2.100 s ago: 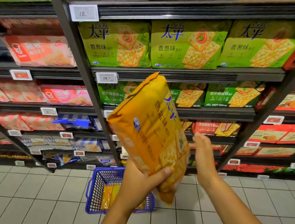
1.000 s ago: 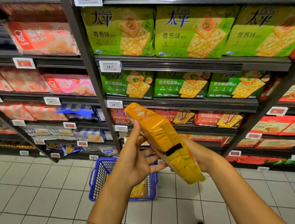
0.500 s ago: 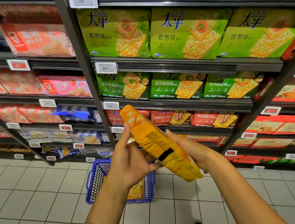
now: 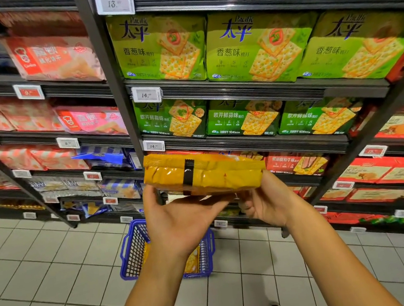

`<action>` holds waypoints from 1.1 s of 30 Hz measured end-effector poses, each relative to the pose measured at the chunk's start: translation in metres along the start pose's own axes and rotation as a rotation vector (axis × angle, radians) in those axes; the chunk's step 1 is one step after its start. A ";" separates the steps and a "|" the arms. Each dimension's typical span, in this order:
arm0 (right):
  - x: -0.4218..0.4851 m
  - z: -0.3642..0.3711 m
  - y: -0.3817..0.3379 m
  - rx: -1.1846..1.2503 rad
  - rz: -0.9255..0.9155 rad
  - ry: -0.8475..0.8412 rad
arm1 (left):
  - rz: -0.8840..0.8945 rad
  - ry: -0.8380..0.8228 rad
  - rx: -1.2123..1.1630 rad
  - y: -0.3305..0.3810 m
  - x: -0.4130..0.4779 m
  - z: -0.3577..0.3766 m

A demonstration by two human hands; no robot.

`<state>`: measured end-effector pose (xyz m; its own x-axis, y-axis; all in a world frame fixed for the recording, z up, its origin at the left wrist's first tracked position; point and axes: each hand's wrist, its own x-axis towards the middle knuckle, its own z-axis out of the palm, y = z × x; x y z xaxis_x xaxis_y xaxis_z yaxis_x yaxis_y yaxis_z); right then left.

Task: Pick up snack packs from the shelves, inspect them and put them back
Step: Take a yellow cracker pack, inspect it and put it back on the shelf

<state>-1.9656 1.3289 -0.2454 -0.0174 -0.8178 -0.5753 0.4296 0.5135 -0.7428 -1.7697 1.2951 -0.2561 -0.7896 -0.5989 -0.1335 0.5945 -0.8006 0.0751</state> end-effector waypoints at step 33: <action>-0.027 0.019 -0.009 -0.256 -0.469 -0.358 | 0.779 0.358 1.230 0.031 0.001 0.008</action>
<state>-1.9516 1.3418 -0.2166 0.1702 -0.9840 -0.0522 0.2196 0.0895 -0.9715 -1.7534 1.2699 -0.2459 -0.1577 -0.9807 0.1152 0.1976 0.0830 0.9768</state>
